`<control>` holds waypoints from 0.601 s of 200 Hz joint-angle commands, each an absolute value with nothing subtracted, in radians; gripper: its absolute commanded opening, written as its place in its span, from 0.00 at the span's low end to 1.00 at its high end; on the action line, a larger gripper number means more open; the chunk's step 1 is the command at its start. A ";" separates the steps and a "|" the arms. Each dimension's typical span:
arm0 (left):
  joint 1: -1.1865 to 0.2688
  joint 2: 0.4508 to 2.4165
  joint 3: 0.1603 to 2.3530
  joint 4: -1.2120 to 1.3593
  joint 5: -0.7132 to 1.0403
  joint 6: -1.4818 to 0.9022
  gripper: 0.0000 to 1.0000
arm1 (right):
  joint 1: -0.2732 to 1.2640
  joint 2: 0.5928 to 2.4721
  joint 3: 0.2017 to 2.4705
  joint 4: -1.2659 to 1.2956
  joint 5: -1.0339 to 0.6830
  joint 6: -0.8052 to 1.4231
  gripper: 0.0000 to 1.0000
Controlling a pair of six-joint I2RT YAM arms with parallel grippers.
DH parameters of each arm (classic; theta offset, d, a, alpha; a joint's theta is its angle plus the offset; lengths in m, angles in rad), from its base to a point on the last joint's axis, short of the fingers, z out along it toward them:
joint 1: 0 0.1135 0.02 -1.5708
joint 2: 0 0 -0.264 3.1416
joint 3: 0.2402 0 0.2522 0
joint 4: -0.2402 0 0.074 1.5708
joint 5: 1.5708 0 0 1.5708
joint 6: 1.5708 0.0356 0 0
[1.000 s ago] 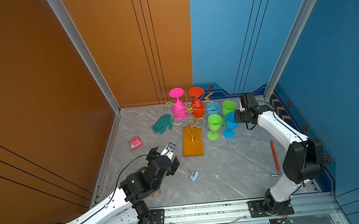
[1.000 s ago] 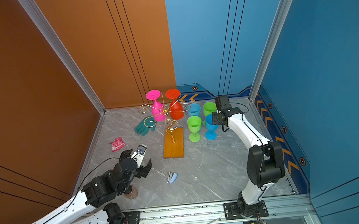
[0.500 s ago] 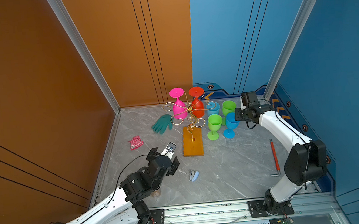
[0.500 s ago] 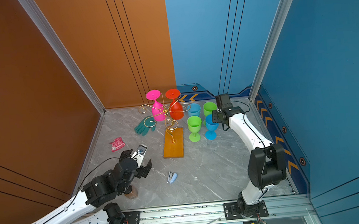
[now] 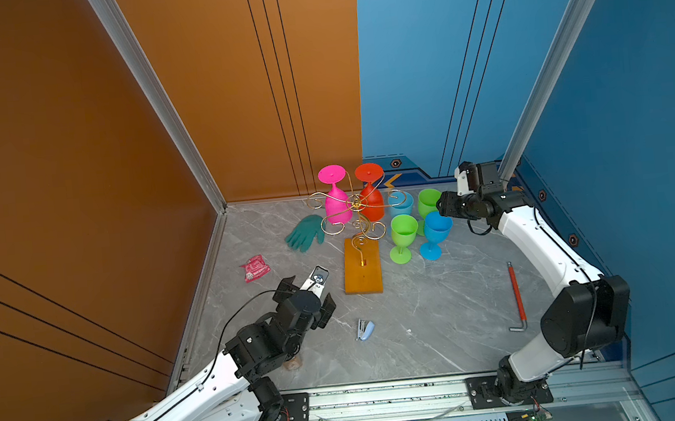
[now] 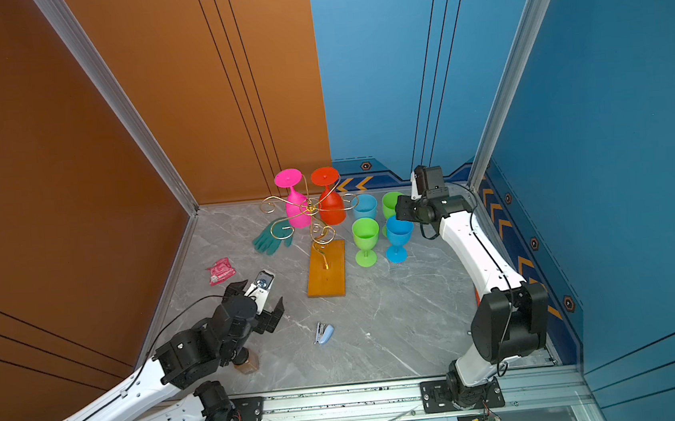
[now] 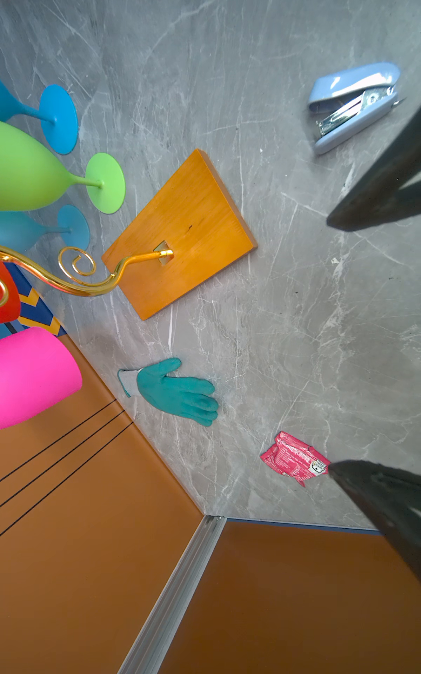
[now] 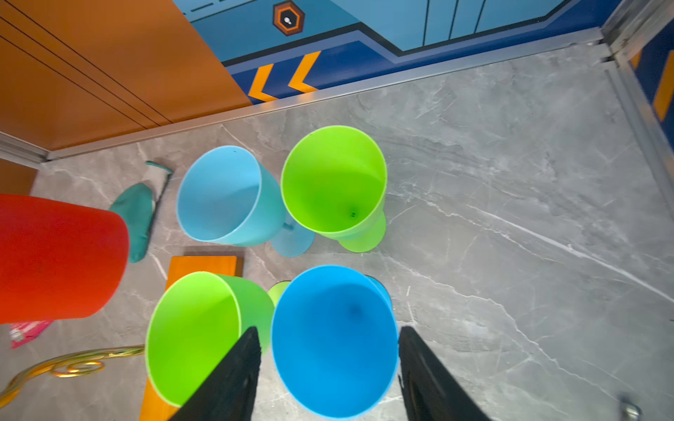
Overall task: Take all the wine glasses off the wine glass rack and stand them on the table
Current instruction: 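Open the right gripper to release the light-blue glass upright on the table, then move the right gripper up to the foot of the red glass on the rack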
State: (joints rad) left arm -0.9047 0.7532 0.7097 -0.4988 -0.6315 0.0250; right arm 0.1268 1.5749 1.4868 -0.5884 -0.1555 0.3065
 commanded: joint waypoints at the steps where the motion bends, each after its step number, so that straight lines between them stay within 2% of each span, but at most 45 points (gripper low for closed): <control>1: -0.891 0.744 0.724 -0.515 -0.608 0.013 0.98 | 0.106 1.543 1.531 -0.542 -0.312 0.376 0.63; 60: -0.881 0.744 0.727 -0.516 -0.590 0.008 0.98 | 0.086 1.580 1.604 -0.436 -0.551 0.511 0.63; 120: -0.881 0.738 0.729 -0.515 -0.578 0.004 0.98 | 0.092 1.664 1.660 -0.262 -0.701 0.669 0.64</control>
State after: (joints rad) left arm -0.8948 0.7532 0.7097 -0.4988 -0.5957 0.0242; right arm 0.0914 1.6188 1.6253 -0.3634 -0.6010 0.5751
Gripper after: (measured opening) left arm 0.981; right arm 0.640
